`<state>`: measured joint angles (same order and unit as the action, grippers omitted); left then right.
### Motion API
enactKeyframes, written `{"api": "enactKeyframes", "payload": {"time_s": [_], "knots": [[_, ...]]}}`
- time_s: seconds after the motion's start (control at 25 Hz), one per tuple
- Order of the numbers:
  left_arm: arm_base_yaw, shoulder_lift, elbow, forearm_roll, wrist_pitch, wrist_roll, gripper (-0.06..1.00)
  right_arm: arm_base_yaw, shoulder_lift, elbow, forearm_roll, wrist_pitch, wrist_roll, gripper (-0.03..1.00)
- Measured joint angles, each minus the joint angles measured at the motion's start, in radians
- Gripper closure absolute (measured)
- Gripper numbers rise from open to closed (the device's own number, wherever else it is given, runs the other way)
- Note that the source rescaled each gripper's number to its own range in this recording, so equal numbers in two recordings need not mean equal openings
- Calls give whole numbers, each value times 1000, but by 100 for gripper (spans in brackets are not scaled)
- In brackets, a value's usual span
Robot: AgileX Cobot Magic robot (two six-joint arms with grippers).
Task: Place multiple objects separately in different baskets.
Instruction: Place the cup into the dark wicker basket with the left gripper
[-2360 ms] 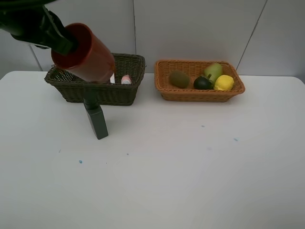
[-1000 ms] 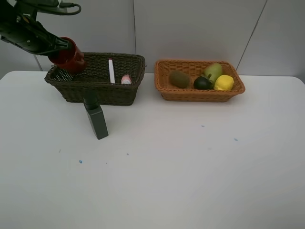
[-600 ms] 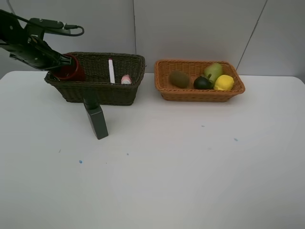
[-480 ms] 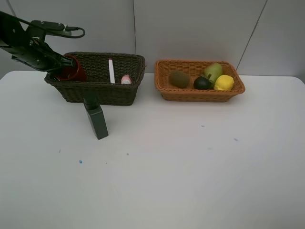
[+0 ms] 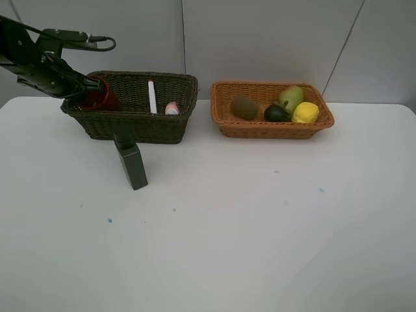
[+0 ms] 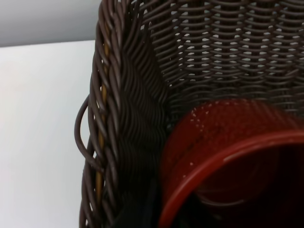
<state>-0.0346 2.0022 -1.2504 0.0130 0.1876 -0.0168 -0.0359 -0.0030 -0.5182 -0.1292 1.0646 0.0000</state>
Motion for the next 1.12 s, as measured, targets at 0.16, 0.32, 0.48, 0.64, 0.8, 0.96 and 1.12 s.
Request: {"api": "enactKeyframes", "payload": {"time_s": [0.16,0.32,0.48,0.64,0.8,0.96,1.12], "knots": [[-1,0,0,-35,-24,-46,39,0,0,0,0,0,0,3],[-11,0,0,-42,-82,-75,-1,0,0,0,0,0,0,3],[-12,0,0,-42,-86,-77,-5,0,0,0,0,0,0,3],[-13,0,0,-42,-86,-77,-5,0,0,0,0,0,0,3],[-13,0,0,-42,-86,-77,-5,0,0,0,0,0,0,3],[-13,-1,0,-42,-84,-77,-5,0,0,0,0,0,0,3],[-13,-32,0,-42,-66,-77,-5,0,0,0,0,0,0,3]]}}
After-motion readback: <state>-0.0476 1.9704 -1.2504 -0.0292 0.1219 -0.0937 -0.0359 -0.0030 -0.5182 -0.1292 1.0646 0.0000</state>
